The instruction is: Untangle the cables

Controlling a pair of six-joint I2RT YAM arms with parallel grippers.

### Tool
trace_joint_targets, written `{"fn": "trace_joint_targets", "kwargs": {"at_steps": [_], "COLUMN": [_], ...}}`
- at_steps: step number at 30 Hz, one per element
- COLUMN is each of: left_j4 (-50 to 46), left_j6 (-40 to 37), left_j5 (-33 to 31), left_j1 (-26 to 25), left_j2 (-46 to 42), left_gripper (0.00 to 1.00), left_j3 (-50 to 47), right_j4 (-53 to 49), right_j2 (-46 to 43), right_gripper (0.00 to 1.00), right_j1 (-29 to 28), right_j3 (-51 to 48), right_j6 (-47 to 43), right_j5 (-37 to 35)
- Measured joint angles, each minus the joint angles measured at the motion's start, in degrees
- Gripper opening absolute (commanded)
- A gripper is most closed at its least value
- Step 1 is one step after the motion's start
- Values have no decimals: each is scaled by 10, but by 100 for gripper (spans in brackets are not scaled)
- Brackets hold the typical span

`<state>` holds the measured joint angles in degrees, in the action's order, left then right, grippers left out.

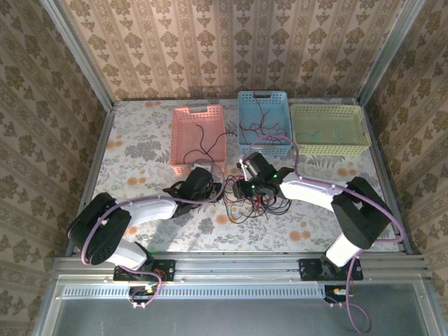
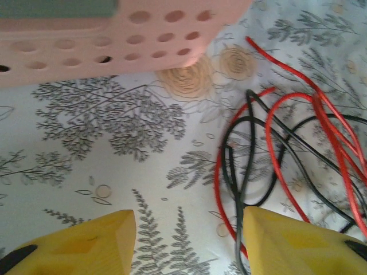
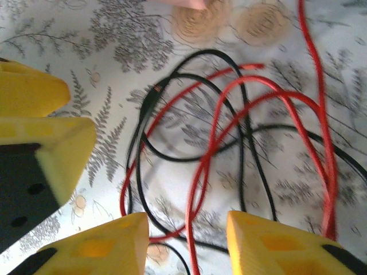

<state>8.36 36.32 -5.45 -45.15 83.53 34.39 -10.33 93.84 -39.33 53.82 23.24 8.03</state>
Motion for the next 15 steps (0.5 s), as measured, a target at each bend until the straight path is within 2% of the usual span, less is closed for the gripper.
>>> {"fn": "trace_joint_targets", "kwargs": {"at_steps": [1,2,4,5,9,15], "left_j4": [-2,-4,-7,-10,-32,-56], "left_j6": [2,4,8,9,10,8], "left_j5": [-2,-4,-6,-7,-10,-12], "left_j1": [3,7,11,14,20,29], "left_j2": [0,0,0,-3,-40,-132], "left_gripper": [54,54,54,54,55,60], "left_j3": [0,0,0,-1,-10,-13], "right_j4": [1,0,-2,-3,-35,-99], "right_j2": [13,29,55,60,24,-141], "right_gripper": [40,32,8,0,0,0], "right_j1": [0,0,0,-1,-16,-76], "right_j3": [8,17,31,33,35,131], "right_j6": [-3,-7,-12,-15,-16,-38], "right_j5": [1,2,2,2,-31,-119]}}
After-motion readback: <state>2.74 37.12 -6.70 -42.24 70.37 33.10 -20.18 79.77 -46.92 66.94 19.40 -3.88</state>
